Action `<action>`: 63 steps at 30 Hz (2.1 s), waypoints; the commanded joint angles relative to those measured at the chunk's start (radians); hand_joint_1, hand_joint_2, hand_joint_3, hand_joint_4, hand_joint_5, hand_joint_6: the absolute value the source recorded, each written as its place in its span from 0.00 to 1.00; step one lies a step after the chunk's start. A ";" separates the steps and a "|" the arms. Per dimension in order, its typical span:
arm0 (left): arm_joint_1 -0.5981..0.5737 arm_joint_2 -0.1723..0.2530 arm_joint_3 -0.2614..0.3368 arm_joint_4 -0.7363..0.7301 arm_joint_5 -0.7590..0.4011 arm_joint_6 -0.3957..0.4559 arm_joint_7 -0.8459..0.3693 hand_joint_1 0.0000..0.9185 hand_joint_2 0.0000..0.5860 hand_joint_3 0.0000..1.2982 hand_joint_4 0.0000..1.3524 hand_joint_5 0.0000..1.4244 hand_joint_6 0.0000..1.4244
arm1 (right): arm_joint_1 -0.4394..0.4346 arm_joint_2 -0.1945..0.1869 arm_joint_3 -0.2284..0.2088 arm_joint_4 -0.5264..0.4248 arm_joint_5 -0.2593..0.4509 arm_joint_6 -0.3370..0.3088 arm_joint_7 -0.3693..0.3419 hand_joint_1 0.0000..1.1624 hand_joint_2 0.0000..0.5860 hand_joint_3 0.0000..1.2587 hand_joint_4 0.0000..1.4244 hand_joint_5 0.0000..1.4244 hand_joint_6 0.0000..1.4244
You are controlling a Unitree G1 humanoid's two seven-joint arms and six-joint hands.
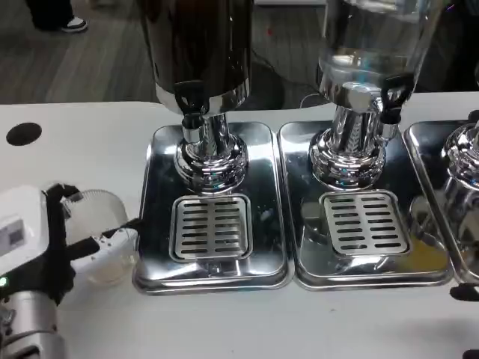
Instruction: Grasp the cup under the faucet to collect the drink, then remove the cup.
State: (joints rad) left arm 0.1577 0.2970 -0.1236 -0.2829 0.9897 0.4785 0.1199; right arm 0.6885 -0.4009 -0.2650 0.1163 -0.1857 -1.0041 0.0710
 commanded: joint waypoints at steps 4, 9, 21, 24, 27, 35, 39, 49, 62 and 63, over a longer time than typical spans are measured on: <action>-0.026 -0.020 0.004 -0.081 0.002 -0.032 0.016 0.46 0.18 0.49 0.50 0.69 0.89 | -0.005 -0.012 0.005 0.022 0.031 -0.022 0.019 0.51 0.64 0.23 0.15 0.12 0.01; -0.091 -0.037 -0.022 -0.047 0.014 -0.022 -0.004 0.46 0.18 0.49 0.50 0.69 0.90 | -0.007 -0.015 0.007 0.033 0.043 -0.028 0.028 0.51 0.64 0.23 0.15 0.12 0.01; -0.313 -0.123 -0.145 0.197 0.027 0.017 0.009 0.46 0.17 0.49 0.50 0.69 0.90 | 0.008 -0.035 -0.009 0.088 0.098 -0.073 0.049 0.52 0.63 0.23 0.15 0.12 0.01; -0.353 -0.147 -0.176 0.257 0.024 0.022 0.021 0.46 0.17 0.49 0.50 0.69 0.90 | 0.010 -0.043 -0.013 0.105 0.117 -0.086 0.055 0.52 0.63 0.23 0.15 0.12 0.01; -0.385 -0.164 -0.200 0.302 0.022 0.026 0.030 0.46 0.17 0.49 0.50 0.69 0.90 | 0.009 -0.052 -0.016 0.126 0.136 -0.098 0.063 0.52 0.63 0.23 0.15 0.12 0.01; -0.419 -0.175 -0.226 0.352 0.015 0.039 0.034 0.35 0.14 0.49 0.51 0.70 0.89 | -0.008 -0.071 -0.019 0.162 0.182 -0.119 0.088 0.52 0.63 0.23 0.15 0.12 0.02; -0.415 -0.163 -0.226 0.337 0.018 0.044 0.027 0.23 0.11 0.48 0.51 0.69 0.88 | -0.022 -0.071 -0.014 0.163 0.195 -0.117 0.101 0.52 0.63 0.23 0.15 0.12 0.03; -0.384 -0.112 -0.208 0.274 0.007 0.042 0.011 0.07 0.04 0.44 0.47 0.66 0.83 | -0.047 -0.053 -0.006 0.147 0.186 -0.097 0.111 0.55 0.63 0.23 0.15 0.13 0.04; -0.284 -0.061 -0.149 0.070 -0.023 -0.015 0.019 0.02 0.02 0.39 0.37 0.63 0.79 | -0.061 -0.027 0.004 0.131 0.151 -0.063 0.111 0.56 0.63 0.24 0.15 0.13 0.04; -0.272 -0.058 -0.139 0.039 -0.027 -0.027 0.019 0.03 0.02 0.38 0.35 0.63 0.79 | -0.062 -0.026 0.005 0.129 0.148 -0.059 0.111 0.56 0.63 0.24 0.15 0.13 0.04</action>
State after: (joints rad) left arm -0.1417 0.2266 -0.2828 -0.1824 0.9764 0.4816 0.1344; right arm 0.6278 -0.4336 -0.2611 0.2630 -0.0250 -1.0753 0.1792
